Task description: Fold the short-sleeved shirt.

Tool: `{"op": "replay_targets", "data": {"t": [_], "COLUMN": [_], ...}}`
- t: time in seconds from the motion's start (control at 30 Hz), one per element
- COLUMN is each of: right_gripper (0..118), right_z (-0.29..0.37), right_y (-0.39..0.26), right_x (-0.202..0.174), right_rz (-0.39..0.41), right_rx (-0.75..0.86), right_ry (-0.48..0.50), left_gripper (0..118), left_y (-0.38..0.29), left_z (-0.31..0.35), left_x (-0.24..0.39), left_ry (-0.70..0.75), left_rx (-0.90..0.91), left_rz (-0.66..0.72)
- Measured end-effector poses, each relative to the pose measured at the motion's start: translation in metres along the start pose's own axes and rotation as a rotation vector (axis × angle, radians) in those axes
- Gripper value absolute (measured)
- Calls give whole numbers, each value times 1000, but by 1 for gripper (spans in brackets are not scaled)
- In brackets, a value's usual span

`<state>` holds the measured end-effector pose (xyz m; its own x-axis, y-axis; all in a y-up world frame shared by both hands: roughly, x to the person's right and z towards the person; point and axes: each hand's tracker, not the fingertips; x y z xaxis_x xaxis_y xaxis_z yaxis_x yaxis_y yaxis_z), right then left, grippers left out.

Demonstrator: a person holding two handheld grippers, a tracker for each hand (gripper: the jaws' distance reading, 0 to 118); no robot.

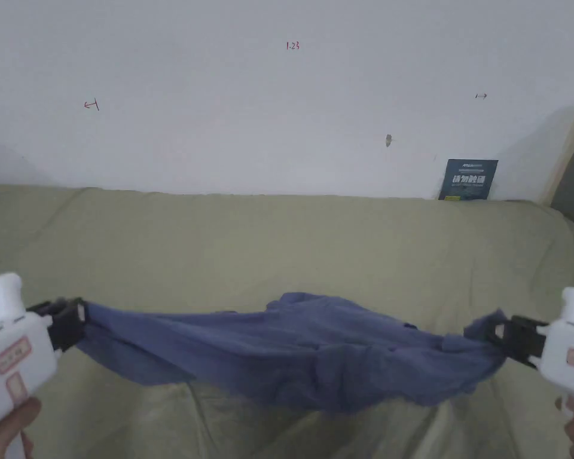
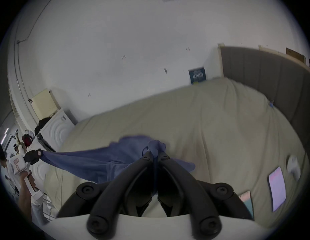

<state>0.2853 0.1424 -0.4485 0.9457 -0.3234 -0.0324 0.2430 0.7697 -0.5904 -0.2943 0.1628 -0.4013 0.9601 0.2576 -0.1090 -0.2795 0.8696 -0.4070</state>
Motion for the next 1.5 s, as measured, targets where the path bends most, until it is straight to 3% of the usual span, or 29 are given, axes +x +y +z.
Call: {"op": "replay_targets", "data": {"t": [0.1,0.2,0.33,0.4,0.43,0.47,0.5,0.53,0.57,0.63,0.8,0.87,0.9,0.93,0.97,1.03,1.1,1.17,1.2,1.23,1.27,1.3,1.33,1.5], "right_gripper": [4,4,6,14,41,75,106,118,118,118,118,110,87,30,0,0,0,0,0,0,0,0,0,0], "right_z": [9,-4,-18,-24,-22,-23,-20,-14,2,26,102,124,132,138,143,149,152,154,155,151,152,153,154,152], "right_y": [-51,-100,-143,-152,-154,-155,-153,-150,-148,-142,-161,-175,-179,-183,-188,-193,-194,-197,-197,-197,-197,-196,-196,-193], "right_x": [15,41,59,72,74,79,78,76,70,50,-17,-39,-46,-52,-59,-69,-68,-76,-77,-73,-74,-75,-76,-74], "right_rz": [-79,-155,-166,-181,-197,-205,-198,-177,-142,-92,80,122,127,125,136,149,165,230,236,227,219,213,205,188], "right_rx": [-68,-140,-178,-168,-160,-153,-145,-116,-59,-15,92,124,132,131,136,146,132,129,122,110,108,106,101,94], "right_ry": [-12,-29,-113,-111,-105,-104,-117,-118,-127,-58,6,26,39,38,26,-24,68,1,15,33,31,31,36,9], "left_gripper": [5,5,5,7,22,61,106,118,115,116,116,113,101,52,1,0,0,0,0,14,53,100,118,117], "left_y": [-49,-101,-148,-159,-162,-163,-161,-159,-151,-150,-157,-162,-162,-163,-163,-165,-165,-163,-162,-162,-161,-164,-167,-173], "left_z": [22,30,12,6,4,4,7,14,33,58,125,142,143,146,148,139,134,115,105,90,73,61,44,-13], "left_x": [-17,-36,-65,-68,-73,-77,-72,-68,-65,-56,-39,-32,-36,-36,-37,-42,-49,-68,-75,-84,-94,-85,-90,-99], "left_ry": [13,24,82,97,92,78,77,77,48,68,99,165,198,190,179,189,136,129,108,81,75,75,63,34], "left_rx": [-104,-215,-342,-376,-374,-366,-368,-360,-246,-277,-134,-98,-90,-91,-102,-207,-199,-223,-238,-270,-310,-349,-414,-484], "left_rz": [-23,45,73,97,114,122,104,74,19,-50,-145,-206,-236,-237,-230,-213,-205,-164,-157,-135,-120,-145,-152,-281]}}
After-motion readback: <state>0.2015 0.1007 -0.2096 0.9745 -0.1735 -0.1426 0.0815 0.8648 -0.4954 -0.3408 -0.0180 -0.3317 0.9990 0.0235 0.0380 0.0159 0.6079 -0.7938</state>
